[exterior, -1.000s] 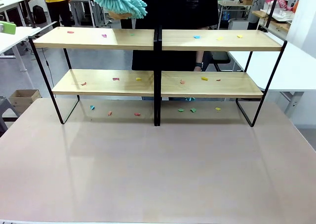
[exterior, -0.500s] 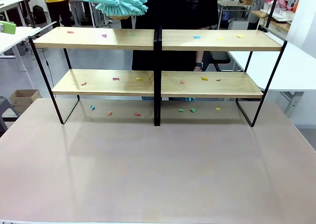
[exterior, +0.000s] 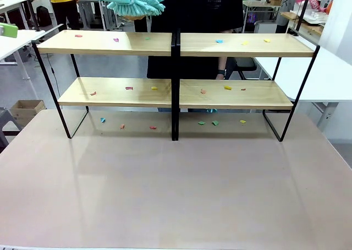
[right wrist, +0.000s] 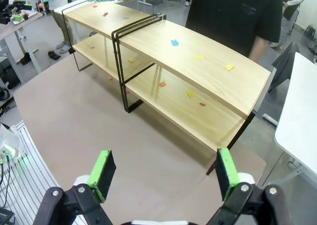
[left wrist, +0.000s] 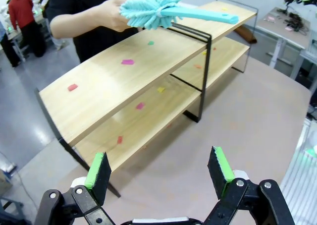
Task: Clean the shelves.
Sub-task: Pick up the Duster when the human hands it over.
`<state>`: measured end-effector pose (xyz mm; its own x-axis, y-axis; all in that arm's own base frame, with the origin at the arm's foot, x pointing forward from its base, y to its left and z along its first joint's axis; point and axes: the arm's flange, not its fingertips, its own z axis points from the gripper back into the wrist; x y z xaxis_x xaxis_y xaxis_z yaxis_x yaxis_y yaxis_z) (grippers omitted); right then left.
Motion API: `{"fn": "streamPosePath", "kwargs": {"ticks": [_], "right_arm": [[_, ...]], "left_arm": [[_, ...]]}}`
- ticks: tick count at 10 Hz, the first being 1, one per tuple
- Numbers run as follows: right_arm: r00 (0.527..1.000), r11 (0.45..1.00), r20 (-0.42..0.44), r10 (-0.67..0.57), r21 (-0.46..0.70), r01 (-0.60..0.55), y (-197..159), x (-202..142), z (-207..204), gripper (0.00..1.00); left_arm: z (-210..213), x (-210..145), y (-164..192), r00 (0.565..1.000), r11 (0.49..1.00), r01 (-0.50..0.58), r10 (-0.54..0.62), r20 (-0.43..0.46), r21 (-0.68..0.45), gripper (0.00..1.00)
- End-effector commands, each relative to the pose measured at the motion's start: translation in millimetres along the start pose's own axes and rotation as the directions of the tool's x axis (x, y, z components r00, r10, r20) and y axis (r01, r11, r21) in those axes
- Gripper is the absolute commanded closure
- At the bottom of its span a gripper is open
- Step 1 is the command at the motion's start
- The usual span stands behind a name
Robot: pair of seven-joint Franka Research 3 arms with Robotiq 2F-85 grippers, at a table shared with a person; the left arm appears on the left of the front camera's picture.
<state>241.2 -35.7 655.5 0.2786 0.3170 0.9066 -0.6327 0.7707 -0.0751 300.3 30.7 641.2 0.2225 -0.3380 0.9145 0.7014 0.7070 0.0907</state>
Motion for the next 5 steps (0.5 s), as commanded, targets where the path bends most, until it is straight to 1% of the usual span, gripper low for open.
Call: {"fn": "streamPosePath", "kwargs": {"ticks": [1, 2, 3, 4, 5], "right_arm": [[1.000, 1.000, 0.004, 0.002, 0.002, -0.002, 0, 0, 1, 0.00], [1.000, 1.000, 0.004, 0.002, 0.002, -0.002, 0, 0, 1, 0.00], [1.000, 1.000, 0.004, 0.002, 0.002, -0.002, 0, 0, 1, 0.00], [1.000, 1.000, 0.004, 0.002, 0.002, -0.002, 0, 0, 1, 0.00], [1.000, 1.000, 0.004, 0.002, 0.002, -0.002, 0, 0, 1, 0.00]], "left_arm": [[-15, 36, 20, 0.988, 0.957, -0.151, 0.139, -0.065, -0.248, 0.00], [-60, 63, 29, 0.953, 0.866, -0.299, 0.251, -0.168, -0.400, 0.00], [-102, 87, 44, 0.883, 0.755, -0.468, 0.388, -0.263, -0.460, 0.00], [-143, 107, 58, 0.777, 0.667, -0.629, 0.524, -0.350, -0.398, 0.00], [-168, 119, 65, 0.732, 0.760, -0.640, 0.560, -0.388, -0.111, 0.00]]}}
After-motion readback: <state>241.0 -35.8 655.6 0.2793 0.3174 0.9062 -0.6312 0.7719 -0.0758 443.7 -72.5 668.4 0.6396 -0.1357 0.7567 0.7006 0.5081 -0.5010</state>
